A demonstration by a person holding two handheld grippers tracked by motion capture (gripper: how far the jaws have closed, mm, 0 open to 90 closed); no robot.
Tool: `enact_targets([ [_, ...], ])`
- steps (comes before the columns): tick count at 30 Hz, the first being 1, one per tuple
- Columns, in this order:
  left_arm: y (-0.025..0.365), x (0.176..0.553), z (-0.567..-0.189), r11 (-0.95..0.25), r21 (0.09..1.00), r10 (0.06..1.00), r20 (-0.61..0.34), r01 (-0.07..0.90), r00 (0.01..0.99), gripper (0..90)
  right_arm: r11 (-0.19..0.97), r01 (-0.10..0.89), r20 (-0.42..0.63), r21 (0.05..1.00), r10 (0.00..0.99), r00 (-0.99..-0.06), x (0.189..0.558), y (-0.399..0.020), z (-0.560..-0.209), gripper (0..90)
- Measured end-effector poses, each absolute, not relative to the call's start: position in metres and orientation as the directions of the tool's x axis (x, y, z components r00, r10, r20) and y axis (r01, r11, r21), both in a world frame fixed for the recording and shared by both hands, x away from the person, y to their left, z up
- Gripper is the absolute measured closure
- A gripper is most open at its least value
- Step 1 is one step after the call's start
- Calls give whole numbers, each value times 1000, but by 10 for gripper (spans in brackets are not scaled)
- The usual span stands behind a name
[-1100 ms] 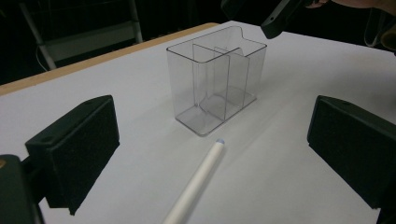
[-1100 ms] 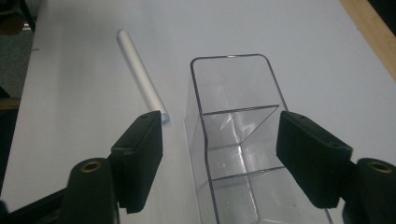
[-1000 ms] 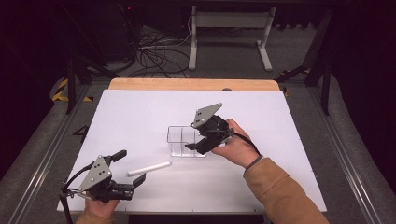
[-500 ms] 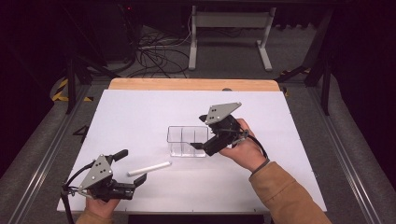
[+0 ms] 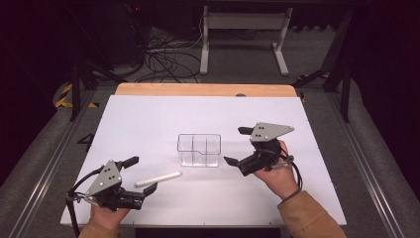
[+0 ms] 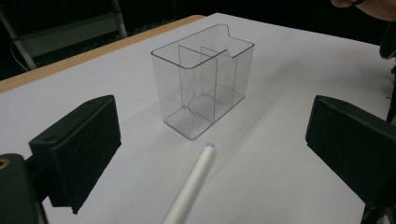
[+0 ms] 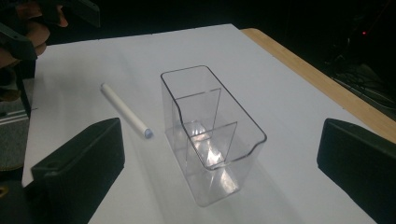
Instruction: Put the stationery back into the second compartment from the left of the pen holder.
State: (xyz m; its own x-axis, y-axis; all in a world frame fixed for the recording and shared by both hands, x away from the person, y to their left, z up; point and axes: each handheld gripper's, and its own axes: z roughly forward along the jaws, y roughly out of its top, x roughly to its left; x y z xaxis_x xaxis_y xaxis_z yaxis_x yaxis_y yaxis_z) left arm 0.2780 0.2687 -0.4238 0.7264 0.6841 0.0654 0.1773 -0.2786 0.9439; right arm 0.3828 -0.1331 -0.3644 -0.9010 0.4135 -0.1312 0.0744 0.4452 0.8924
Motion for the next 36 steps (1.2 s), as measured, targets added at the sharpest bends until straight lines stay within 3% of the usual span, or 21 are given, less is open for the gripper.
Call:
enact_targets([
  [23,261,297,-406,-353,905,641,49,238,766,58,296,190,-17,936,578,-816,356,-207,-438,0],
  [36,254,304,-397,-418,878,625,91,234,775,58,293,250,9,923,634,-774,351,-224,-466,0],
])
